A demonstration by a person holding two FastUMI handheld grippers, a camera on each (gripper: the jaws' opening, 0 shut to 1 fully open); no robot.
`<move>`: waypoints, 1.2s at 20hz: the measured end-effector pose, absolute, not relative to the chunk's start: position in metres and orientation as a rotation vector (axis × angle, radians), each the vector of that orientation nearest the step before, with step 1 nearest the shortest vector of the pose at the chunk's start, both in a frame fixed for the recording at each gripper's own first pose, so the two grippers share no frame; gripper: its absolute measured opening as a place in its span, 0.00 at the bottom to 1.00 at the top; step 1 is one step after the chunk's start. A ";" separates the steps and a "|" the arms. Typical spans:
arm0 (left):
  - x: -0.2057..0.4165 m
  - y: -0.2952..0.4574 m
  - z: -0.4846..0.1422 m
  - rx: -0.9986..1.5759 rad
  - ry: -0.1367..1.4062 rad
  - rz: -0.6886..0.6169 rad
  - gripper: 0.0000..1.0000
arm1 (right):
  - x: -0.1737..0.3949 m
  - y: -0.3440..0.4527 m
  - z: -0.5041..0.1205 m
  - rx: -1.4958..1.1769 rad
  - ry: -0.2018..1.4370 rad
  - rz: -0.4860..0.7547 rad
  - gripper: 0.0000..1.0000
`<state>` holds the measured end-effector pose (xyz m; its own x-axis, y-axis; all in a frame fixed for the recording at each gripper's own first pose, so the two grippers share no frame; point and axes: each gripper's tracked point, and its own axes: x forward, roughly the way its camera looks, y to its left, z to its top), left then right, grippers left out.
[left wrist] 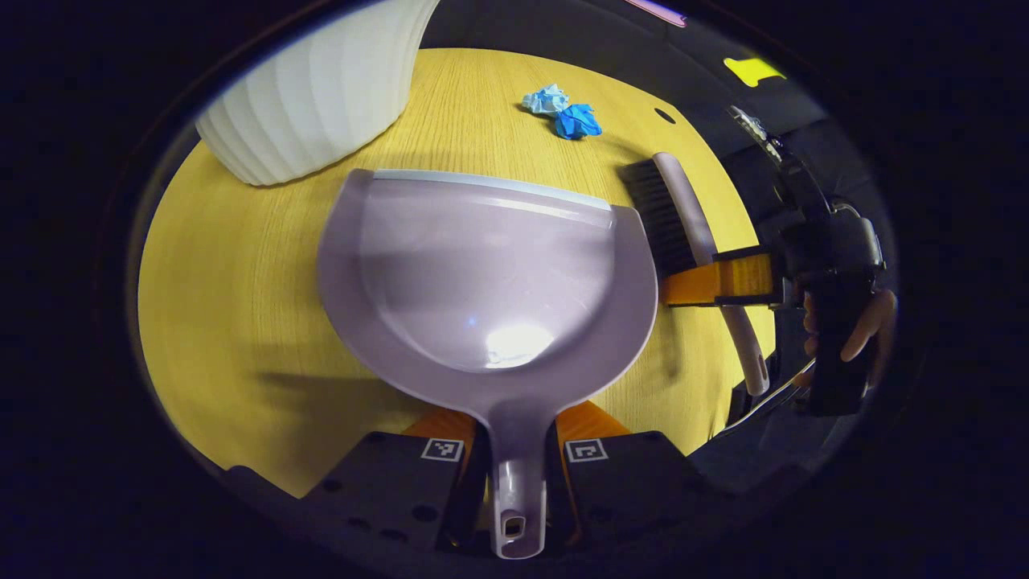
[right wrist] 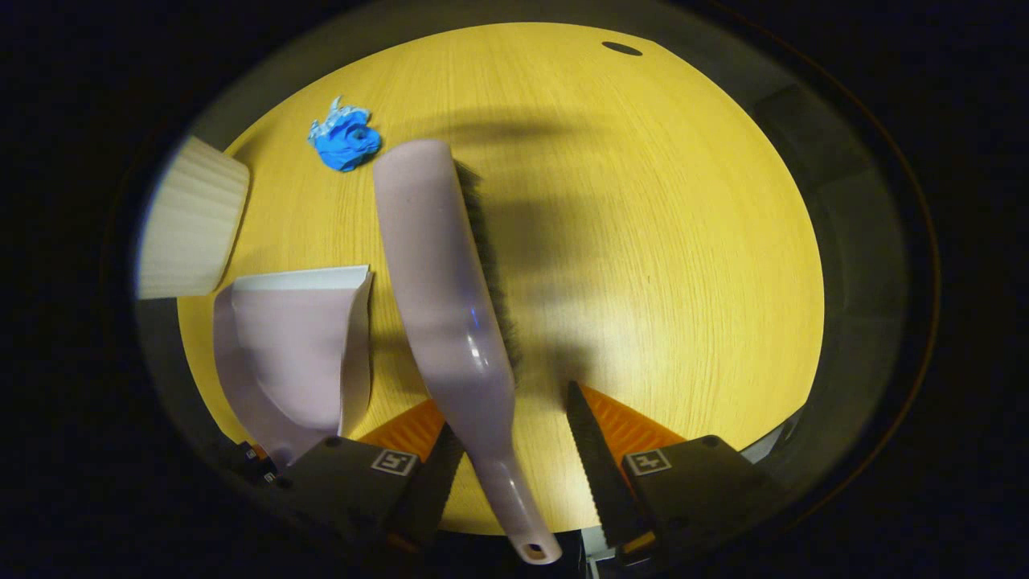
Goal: Pick up the small broom and dustpan from the desktop, sweep the trash into the dustpan with the broom, and then empty the trash into the garbage bin.
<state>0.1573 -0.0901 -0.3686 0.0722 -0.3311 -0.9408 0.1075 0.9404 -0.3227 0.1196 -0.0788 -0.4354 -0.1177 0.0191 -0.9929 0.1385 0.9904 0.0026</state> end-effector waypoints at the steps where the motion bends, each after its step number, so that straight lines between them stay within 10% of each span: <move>1: 0.157 -0.089 -0.369 -0.190 1.464 -0.334 0.30 | 0.120 -0.081 -0.435 0.115 1.697 -0.100 0.71; 2: 0.157 -0.089 -0.368 -0.191 1.463 -0.336 0.30 | 0.117 -0.080 -0.437 0.111 1.705 -0.090 0.51; 6: 0.157 -0.088 -0.368 -0.177 1.462 -0.358 0.30 | 0.102 -0.075 -0.435 0.029 1.752 -0.018 0.29; 24: 0.190 -0.026 -0.357 0.240 1.504 -0.665 0.30 | 0.252 -0.081 -0.361 -0.335 1.561 0.182 0.25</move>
